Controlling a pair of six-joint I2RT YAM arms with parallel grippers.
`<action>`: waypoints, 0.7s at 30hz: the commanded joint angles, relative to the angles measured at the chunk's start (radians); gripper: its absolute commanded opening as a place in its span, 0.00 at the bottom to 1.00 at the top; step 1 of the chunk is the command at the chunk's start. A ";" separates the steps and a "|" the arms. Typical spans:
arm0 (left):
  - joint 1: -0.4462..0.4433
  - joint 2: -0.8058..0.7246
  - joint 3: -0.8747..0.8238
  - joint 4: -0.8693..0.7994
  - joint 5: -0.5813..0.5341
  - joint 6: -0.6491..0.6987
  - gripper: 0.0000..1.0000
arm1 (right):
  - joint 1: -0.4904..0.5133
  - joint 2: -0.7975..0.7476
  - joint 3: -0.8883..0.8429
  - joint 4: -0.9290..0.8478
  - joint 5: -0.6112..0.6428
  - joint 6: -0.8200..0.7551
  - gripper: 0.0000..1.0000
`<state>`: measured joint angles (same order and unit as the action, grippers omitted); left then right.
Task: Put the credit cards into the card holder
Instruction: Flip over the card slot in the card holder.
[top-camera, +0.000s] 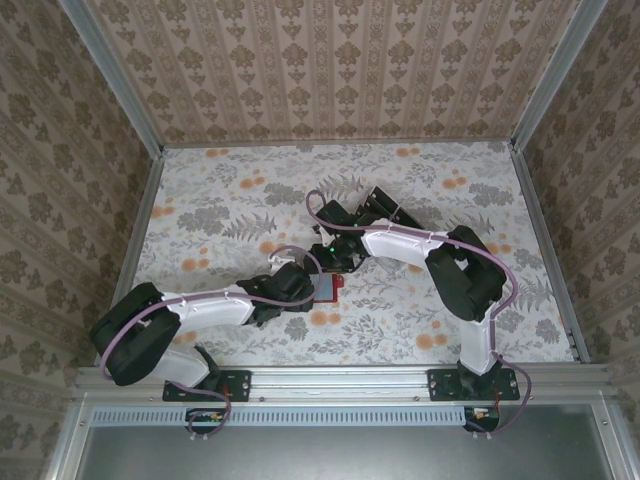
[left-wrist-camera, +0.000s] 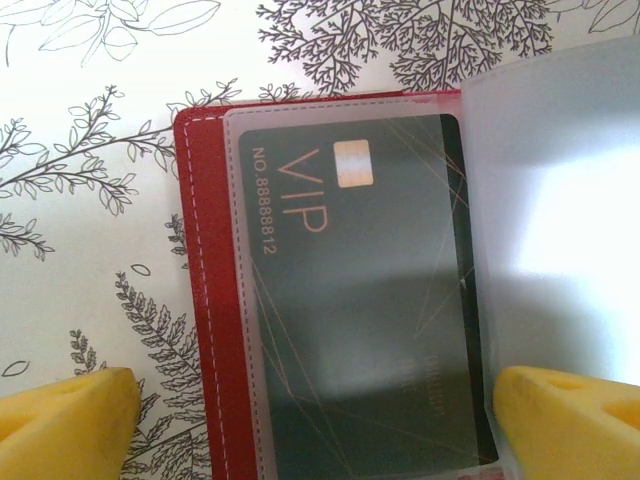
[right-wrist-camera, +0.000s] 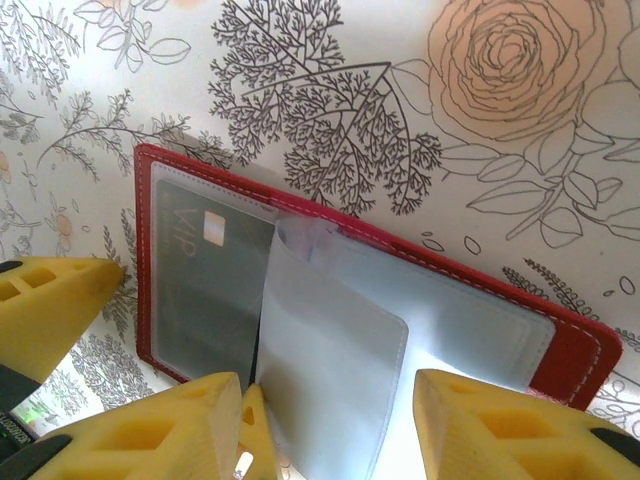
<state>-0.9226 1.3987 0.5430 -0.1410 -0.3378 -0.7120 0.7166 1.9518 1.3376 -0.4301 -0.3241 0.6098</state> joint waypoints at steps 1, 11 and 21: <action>-0.005 -0.011 -0.015 -0.012 -0.016 -0.017 1.00 | 0.003 0.028 -0.009 0.024 -0.034 0.022 0.51; -0.006 -0.008 -0.014 -0.016 -0.012 -0.018 1.00 | 0.004 0.054 -0.005 0.043 -0.059 0.033 0.51; -0.007 -0.077 0.002 -0.064 -0.045 -0.029 1.00 | 0.006 0.038 -0.009 0.079 -0.106 0.056 0.50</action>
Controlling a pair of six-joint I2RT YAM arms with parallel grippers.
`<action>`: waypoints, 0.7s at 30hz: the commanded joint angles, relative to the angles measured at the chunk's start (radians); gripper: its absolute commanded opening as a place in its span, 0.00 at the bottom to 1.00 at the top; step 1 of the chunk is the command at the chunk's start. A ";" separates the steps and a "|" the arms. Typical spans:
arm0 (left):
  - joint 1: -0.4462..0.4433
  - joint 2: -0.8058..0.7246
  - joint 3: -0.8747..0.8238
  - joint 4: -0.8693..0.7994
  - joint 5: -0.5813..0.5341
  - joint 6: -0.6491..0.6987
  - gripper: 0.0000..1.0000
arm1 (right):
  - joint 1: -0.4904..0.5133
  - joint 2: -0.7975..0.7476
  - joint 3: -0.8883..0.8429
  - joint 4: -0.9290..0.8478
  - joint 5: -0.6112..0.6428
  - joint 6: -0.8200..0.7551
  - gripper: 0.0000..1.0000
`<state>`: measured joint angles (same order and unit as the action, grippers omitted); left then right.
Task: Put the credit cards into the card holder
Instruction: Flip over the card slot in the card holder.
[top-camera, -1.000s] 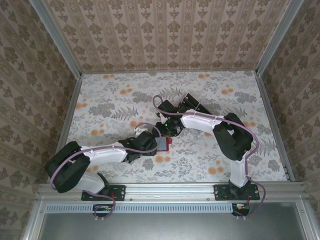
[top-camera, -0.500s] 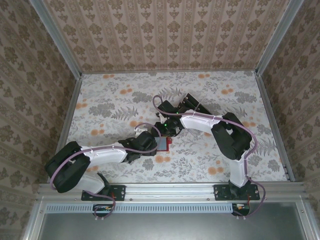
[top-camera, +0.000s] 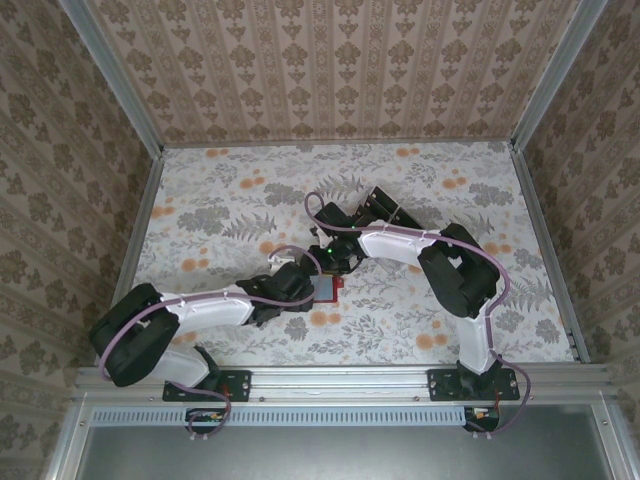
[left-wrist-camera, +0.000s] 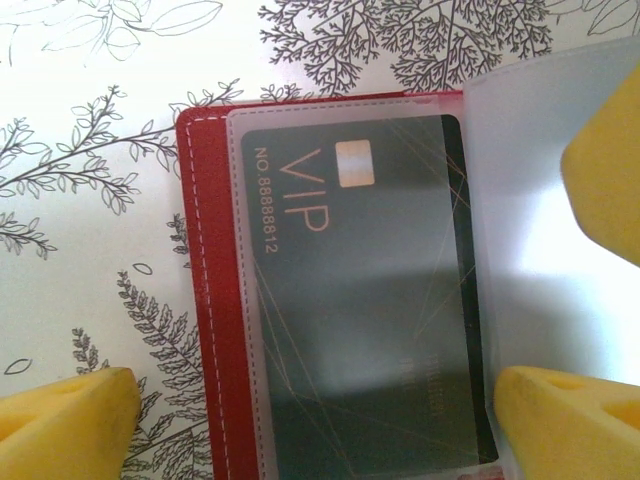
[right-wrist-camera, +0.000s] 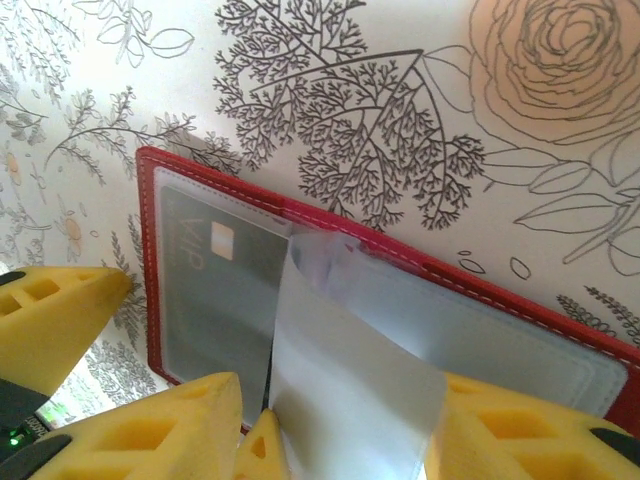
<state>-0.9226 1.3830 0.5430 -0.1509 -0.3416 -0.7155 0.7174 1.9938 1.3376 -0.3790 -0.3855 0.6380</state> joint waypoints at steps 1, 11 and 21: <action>-0.007 -0.090 0.002 -0.067 -0.055 -0.032 1.00 | 0.005 -0.009 -0.007 0.030 -0.048 0.030 0.50; 0.035 -0.447 -0.005 -0.269 -0.217 -0.133 1.00 | 0.049 -0.022 0.056 -0.007 -0.049 0.043 0.51; 0.107 -0.546 -0.044 -0.316 -0.156 -0.154 1.00 | 0.099 0.075 0.192 -0.061 -0.027 0.061 0.51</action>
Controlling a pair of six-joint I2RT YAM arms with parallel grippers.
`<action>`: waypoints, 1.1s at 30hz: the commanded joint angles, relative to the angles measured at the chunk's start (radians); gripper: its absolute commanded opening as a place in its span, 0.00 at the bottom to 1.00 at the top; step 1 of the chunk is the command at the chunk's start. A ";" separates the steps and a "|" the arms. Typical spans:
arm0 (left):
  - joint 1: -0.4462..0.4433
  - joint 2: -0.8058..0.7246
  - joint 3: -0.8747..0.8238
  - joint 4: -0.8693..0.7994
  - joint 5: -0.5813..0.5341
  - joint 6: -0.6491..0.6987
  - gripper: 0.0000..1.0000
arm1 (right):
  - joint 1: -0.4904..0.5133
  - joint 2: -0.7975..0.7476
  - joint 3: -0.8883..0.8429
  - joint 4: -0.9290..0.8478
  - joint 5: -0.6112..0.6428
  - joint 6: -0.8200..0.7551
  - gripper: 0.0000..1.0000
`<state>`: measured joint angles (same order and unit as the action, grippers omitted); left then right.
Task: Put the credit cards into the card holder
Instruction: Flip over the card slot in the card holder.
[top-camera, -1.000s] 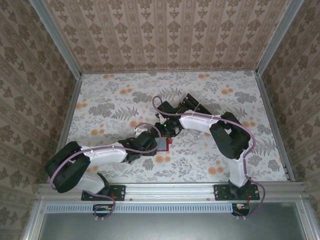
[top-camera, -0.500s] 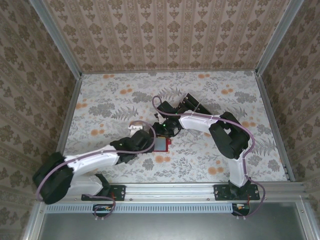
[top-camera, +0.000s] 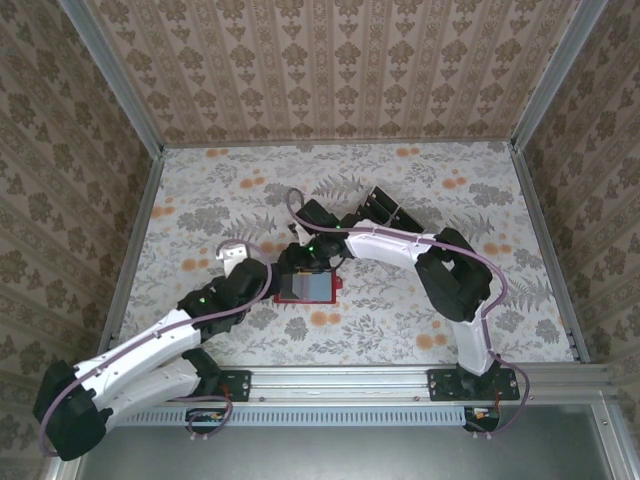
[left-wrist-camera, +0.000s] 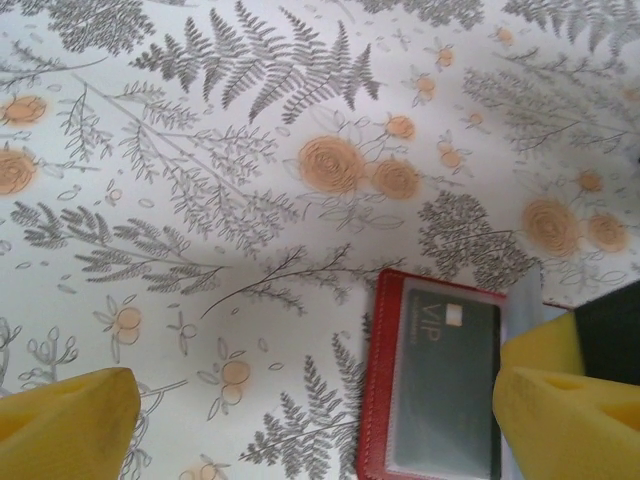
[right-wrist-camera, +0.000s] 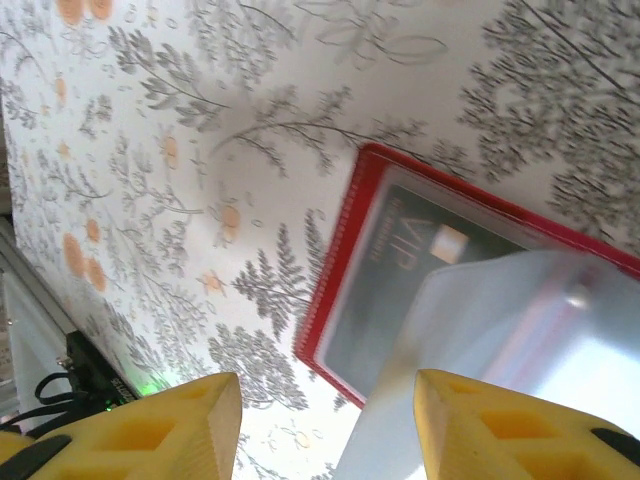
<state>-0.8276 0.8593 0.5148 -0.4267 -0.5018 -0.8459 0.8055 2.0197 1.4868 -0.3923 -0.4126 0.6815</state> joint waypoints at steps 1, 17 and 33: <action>0.016 -0.028 -0.018 -0.042 0.007 -0.022 1.00 | 0.015 0.061 0.053 -0.051 0.003 0.019 0.51; 0.068 -0.053 -0.029 -0.049 0.075 0.018 1.00 | 0.035 0.179 0.155 -0.067 0.011 0.029 0.51; 0.082 0.087 0.027 -0.005 0.103 0.052 1.00 | -0.178 -0.112 0.161 -0.314 0.116 -0.256 0.51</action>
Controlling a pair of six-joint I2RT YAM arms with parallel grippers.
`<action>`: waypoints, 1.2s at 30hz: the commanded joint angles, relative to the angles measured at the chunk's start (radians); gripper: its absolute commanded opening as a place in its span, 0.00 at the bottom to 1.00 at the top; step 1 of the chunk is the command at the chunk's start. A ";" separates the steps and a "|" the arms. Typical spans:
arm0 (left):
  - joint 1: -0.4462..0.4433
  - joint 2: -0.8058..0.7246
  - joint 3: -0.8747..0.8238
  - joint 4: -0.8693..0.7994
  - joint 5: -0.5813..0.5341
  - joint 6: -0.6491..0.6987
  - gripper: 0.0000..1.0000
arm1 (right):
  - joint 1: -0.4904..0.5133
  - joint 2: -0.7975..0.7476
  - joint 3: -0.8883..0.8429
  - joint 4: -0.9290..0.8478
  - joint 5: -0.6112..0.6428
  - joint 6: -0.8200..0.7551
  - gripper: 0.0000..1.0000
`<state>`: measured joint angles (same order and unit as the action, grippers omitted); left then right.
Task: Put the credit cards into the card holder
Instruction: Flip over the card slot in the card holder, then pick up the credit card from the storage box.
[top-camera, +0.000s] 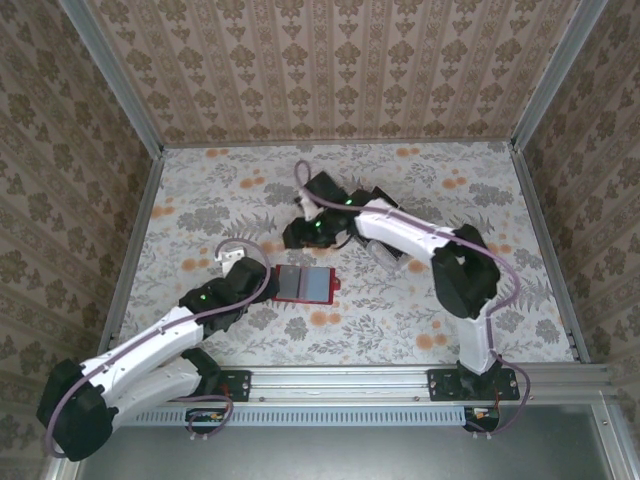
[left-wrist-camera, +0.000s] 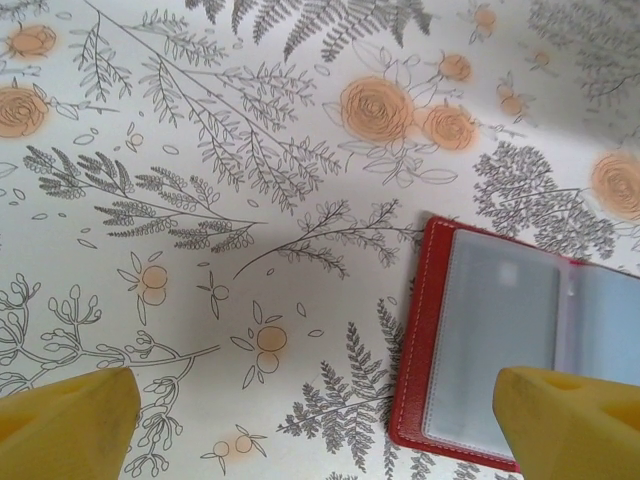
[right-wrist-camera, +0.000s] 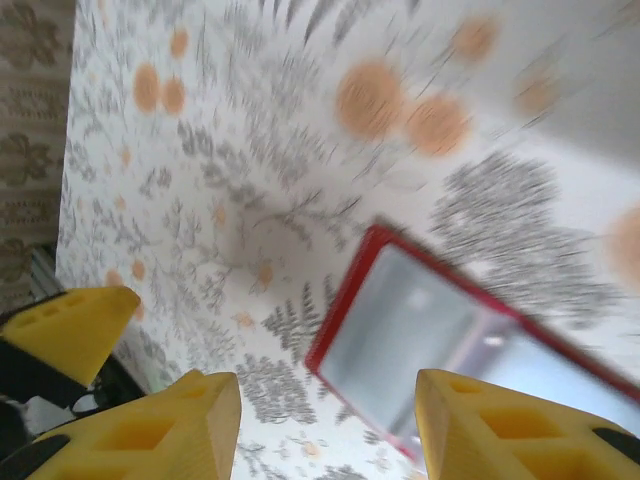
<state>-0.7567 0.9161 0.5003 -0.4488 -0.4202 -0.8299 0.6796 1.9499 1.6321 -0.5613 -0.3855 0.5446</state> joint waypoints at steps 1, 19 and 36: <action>0.011 0.046 0.050 0.018 0.028 0.041 1.00 | -0.072 -0.050 0.018 -0.172 0.124 -0.148 0.51; 0.042 0.241 0.157 0.031 0.111 0.101 1.00 | -0.201 -0.054 -0.013 -0.404 0.655 -0.412 0.45; 0.054 0.306 0.158 0.033 0.130 0.096 1.00 | -0.199 -0.084 -0.150 -0.374 0.667 -0.407 0.39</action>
<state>-0.7109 1.2167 0.6323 -0.4152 -0.2977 -0.7479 0.4759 1.8893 1.5013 -0.9195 0.2558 0.1516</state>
